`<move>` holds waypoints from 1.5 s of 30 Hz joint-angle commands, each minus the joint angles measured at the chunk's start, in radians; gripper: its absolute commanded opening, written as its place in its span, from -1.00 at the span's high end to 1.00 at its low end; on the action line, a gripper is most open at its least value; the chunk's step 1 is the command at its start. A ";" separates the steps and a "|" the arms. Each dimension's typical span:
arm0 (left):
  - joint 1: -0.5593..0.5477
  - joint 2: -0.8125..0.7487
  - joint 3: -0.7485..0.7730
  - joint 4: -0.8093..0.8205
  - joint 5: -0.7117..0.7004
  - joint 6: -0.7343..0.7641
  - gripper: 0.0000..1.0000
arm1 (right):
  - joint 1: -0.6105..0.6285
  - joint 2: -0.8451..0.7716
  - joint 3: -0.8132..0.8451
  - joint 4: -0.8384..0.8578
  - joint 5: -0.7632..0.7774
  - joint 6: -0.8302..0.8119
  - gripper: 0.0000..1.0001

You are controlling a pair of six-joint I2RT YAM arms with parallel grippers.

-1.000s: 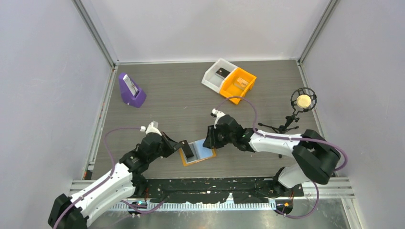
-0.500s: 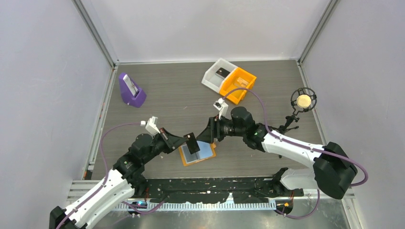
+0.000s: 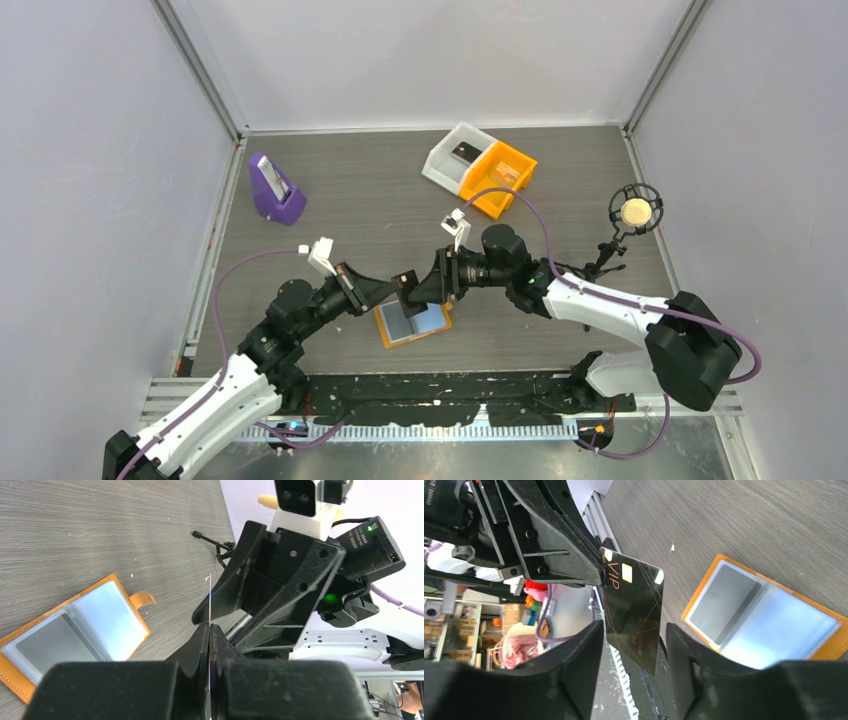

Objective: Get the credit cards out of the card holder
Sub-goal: Place the credit card in the storage box.

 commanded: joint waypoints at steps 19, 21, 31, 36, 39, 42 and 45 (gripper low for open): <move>0.001 0.053 0.266 -0.342 0.102 0.283 -0.18 | -0.063 0.021 0.087 -0.095 -0.428 -0.223 0.89; 0.001 0.101 0.288 -0.337 0.164 0.300 -0.19 | -0.064 0.023 0.094 -0.099 -0.447 -0.227 0.89; 0.000 0.259 0.308 -0.177 0.388 0.285 0.75 | -0.063 0.023 0.112 -0.151 -0.434 -0.246 0.76; 0.001 0.222 0.297 -0.203 0.278 0.280 1.00 | -0.092 -0.017 0.097 -0.173 -0.297 -0.195 0.09; 0.003 0.191 0.289 -0.204 0.194 0.260 1.00 | -0.142 -0.040 0.042 -0.071 -0.247 -0.087 -0.18; 0.005 0.135 0.250 -0.123 0.078 0.186 1.00 | -0.190 -0.095 0.006 0.000 -0.197 0.015 -0.50; 0.005 0.102 0.242 -0.097 -0.018 0.144 1.00 | -0.222 -0.156 -0.002 0.031 -0.159 0.082 -0.57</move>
